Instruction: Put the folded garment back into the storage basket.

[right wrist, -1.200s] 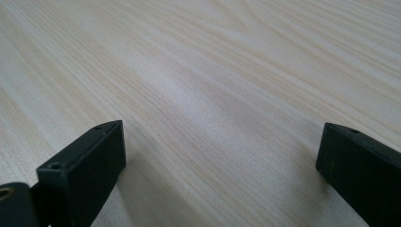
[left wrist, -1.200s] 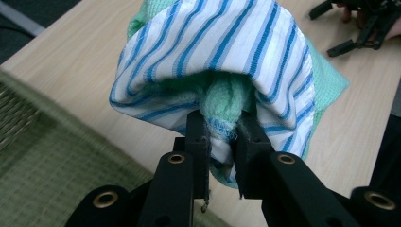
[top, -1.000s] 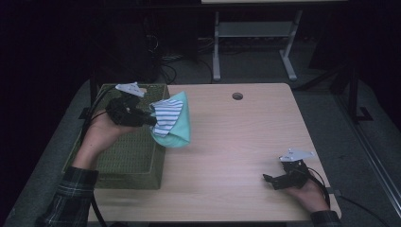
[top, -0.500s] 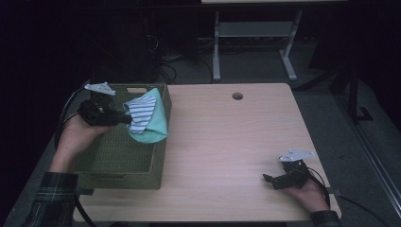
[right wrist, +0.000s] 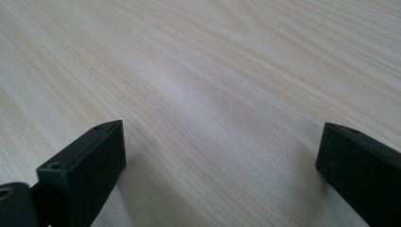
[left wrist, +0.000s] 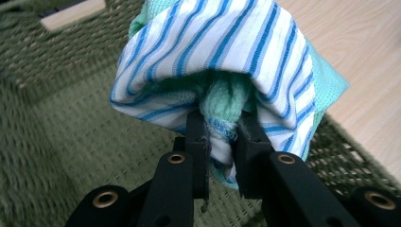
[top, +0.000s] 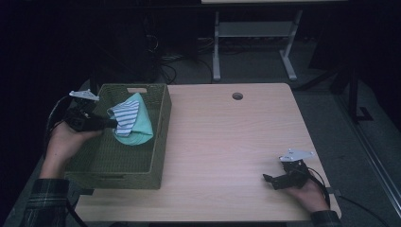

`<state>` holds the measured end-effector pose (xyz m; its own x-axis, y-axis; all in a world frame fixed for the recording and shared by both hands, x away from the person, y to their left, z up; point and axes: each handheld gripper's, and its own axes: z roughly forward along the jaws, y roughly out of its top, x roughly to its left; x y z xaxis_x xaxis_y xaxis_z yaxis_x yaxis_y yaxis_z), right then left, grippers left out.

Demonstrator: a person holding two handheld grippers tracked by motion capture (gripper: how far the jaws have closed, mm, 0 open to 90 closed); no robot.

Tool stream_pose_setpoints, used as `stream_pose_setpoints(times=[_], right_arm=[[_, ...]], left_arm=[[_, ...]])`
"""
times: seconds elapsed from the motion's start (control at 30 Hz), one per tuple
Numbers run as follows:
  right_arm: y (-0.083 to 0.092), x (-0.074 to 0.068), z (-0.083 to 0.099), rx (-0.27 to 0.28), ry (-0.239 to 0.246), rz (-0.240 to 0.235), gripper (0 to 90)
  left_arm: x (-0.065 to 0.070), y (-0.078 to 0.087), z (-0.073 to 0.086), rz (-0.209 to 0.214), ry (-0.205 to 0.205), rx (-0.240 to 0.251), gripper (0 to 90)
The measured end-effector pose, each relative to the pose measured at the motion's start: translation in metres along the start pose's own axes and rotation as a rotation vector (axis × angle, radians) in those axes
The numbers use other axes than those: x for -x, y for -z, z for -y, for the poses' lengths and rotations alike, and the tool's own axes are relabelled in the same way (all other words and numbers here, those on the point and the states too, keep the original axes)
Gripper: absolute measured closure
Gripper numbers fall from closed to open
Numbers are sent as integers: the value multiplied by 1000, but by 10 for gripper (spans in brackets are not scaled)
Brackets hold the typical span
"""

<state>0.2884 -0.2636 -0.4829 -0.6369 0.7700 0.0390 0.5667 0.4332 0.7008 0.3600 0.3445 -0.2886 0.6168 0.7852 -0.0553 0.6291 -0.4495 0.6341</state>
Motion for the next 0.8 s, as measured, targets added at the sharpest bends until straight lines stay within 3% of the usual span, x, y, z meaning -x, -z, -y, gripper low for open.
stream_pose_setpoints(times=[0.33,0.47,0.8], right_arm=[[0,0,0,2,4,2,20],[0,0,0,1,3,2,20],[0,0,0,-1,0,0,20]], left_arm=[[-11,-21,18,-19,48,-40,773],[-12,-40,27,-10,54,-72,773],[-8,-75,33,19,25,-127,772]])
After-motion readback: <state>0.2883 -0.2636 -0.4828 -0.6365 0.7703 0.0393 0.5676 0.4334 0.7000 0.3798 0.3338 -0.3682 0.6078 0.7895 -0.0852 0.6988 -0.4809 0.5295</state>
